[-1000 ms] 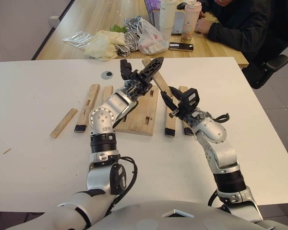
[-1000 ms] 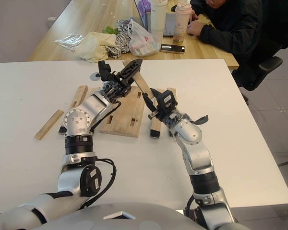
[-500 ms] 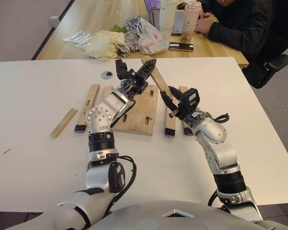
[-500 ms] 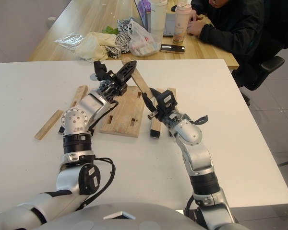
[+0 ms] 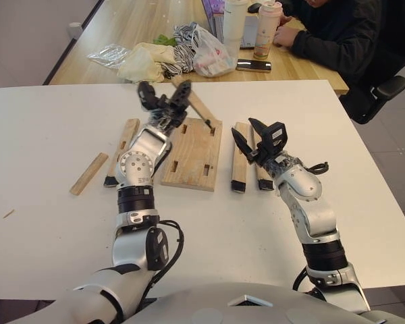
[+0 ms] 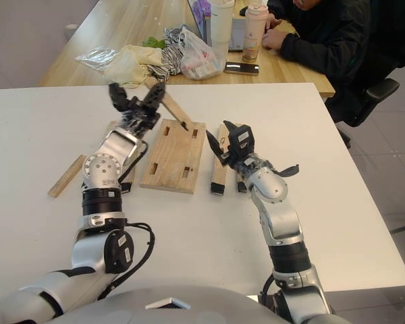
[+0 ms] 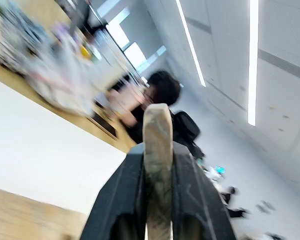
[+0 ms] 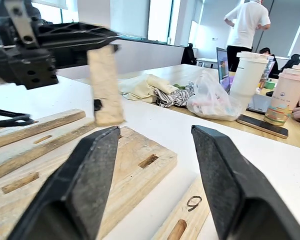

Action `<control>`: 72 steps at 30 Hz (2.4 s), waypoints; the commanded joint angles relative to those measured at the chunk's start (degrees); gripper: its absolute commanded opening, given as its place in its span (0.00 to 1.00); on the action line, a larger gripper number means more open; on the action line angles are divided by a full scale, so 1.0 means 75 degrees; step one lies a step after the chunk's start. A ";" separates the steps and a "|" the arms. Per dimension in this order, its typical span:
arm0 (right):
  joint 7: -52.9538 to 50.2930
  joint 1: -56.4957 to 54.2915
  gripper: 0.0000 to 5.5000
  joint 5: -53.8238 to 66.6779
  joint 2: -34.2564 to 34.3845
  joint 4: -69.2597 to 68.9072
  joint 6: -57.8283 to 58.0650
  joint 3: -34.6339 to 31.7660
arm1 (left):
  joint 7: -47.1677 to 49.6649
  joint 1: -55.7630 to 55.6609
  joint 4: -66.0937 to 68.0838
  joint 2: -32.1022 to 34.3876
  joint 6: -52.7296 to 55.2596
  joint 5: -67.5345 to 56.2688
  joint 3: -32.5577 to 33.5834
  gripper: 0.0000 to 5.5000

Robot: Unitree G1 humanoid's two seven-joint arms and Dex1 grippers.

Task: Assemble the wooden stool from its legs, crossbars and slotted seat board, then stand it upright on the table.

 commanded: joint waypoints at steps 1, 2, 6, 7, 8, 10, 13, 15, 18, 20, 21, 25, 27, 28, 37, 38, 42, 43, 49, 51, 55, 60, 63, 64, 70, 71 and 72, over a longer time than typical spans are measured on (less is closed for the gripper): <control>-0.0089 0.0073 0.47 -0.0098 0.0026 0.0050 0.0119 0.0007 | 0.0119 0.0661 -0.0170 0.0248 -0.1241 0.0884 0.0107 0.07; -0.0110 0.0107 0.47 -0.0112 0.0033 0.0040 0.0117 0.0016 | 0.0159 0.0856 -0.0264 0.0265 -0.1500 0.1032 0.0144 0.07; -0.0128 0.0195 0.47 -0.0115 0.0030 -0.0009 0.0151 0.0040 | 0.0239 0.1484 -0.0187 0.0403 -0.2883 0.1954 0.0171 0.07; -0.0114 0.0205 0.47 -0.0115 0.0015 -0.0005 0.0159 0.0052 | 0.0251 0.1501 -0.0047 0.0420 -0.3111 0.2083 0.0184 0.07; -0.0098 0.0208 0.47 -0.0120 0.0001 0.0001 0.0164 0.0069 | 0.0283 0.1498 0.0101 0.0443 -0.3303 0.2217 0.0196 0.07; -0.0051 0.0177 0.47 -0.0134 -0.0019 0.0034 0.0172 0.0115 | 0.0452 0.1475 0.0484 0.0525 -0.3621 0.2415 0.0303 0.07; -0.0022 0.0134 0.47 -0.0140 -0.0028 0.0060 0.0182 0.0124 | 0.0435 0.1437 0.0913 0.0620 -0.3834 0.2539 0.0314 0.07; -0.0016 0.0129 0.47 -0.0166 -0.0023 0.0067 0.0191 0.0125 | 0.0430 0.1469 0.1126 0.0628 -0.3937 0.2622 0.0299 0.07; -0.0035 0.0125 0.47 -0.0193 0.0024 0.0076 0.0194 0.0156 | 0.0435 0.1494 0.1458 0.0649 -0.4203 0.2772 0.0310 0.07; -0.0049 0.0128 0.47 -0.0203 0.0060 0.0084 0.0191 0.0184 | 0.0427 0.1475 0.1691 0.0642 -0.4392 0.2855 0.0290 0.07; -0.0046 0.0132 0.47 -0.0202 0.0062 0.0078 0.0196 0.0190 | 0.0446 0.1475 0.1769 0.0645 -0.4476 0.2921 0.0260 0.07; -0.0052 0.0136 0.47 -0.0207 0.0054 0.0071 0.0203 0.0207 | 0.0499 0.1507 0.2041 0.0629 -0.4908 0.3272 0.0054 0.07; -0.0046 0.0124 0.47 -0.0204 0.0054 0.0069 0.0212 0.0216 | 0.0398 0.1686 0.2067 0.0610 -0.5364 0.3728 -0.0284 0.07; -0.0046 0.0125 0.47 -0.0211 0.0055 0.0066 0.0215 0.0229 | 0.0283 0.1798 0.2151 0.0648 -0.5704 0.4041 -0.0517 0.07; -0.0038 0.0135 0.47 -0.0245 0.0072 0.0050 0.0228 0.0256 | -0.0234 0.2335 0.4353 0.1246 -0.7617 0.5047 -0.1132 0.07; -0.0036 0.0130 0.47 -0.0246 0.0072 0.0055 0.0224 0.0258 | -0.0288 0.2351 0.4620 0.1296 -0.7695 0.5029 -0.1128 0.07; -0.0028 0.0119 0.47 -0.0249 0.0070 0.0064 0.0227 0.0268 | -0.0411 0.2347 0.4989 0.1328 -0.7948 0.4918 -0.1124 0.07; -0.0029 0.0118 0.47 -0.0251 0.0068 0.0064 0.0228 0.0272 | -0.0392 0.2321 0.4941 0.1316 -0.7965 0.4885 -0.1125 0.07; -0.0088 0.0233 0.47 -0.0282 0.0066 -0.0060 0.0260 0.0277 | -0.0139 0.2348 0.3145 0.1465 -0.6587 0.4778 -0.1318 0.16; -0.0123 0.0298 0.47 -0.0301 0.0075 -0.0089 0.0255 0.0262 | -0.0121 0.2478 0.2033 0.1629 -0.5185 0.4742 -0.1467 0.22; -0.0192 0.0351 0.47 -0.0312 0.0118 -0.0105 0.0262 0.0282 | 0.0031 0.2991 -0.0273 0.2062 -0.1736 0.4949 -0.1903 0.33; -0.0261 0.0402 0.47 -0.0318 0.0119 -0.0137 0.0279 0.0302 | 0.0748 0.3424 -0.2016 0.1932 0.1213 0.4876 -0.1843 0.47; -0.0262 0.0443 0.47 -0.0326 0.0096 -0.0171 0.0299 0.0309 | 0.1112 0.3544 -0.2660 0.1883 0.2124 0.4936 -0.1747 0.55; -0.0263 0.0446 0.47 -0.0328 0.0092 -0.0173 0.0305 0.0309 | 0.1233 0.3542 -0.2785 0.1879 0.2313 0.4958 -0.1697 0.56; -0.0282 0.0457 0.47 -0.0333 0.0086 -0.0174 0.0324 0.0339 | 0.1317 0.3504 -0.2954 0.1839 0.3006 0.4855 -0.1572 0.54; -0.0285 0.0453 0.47 -0.0330 0.0081 -0.0170 0.0325 0.0341 | 0.1295 0.3509 -0.2969 0.1815 0.3067 0.4826 -0.1564 0.53; -0.0296 0.0451 0.47 -0.0331 0.0082 -0.0173 0.0329 0.0346 | 0.1272 0.3513 -0.2989 0.1790 0.3109 0.4794 -0.1550 0.50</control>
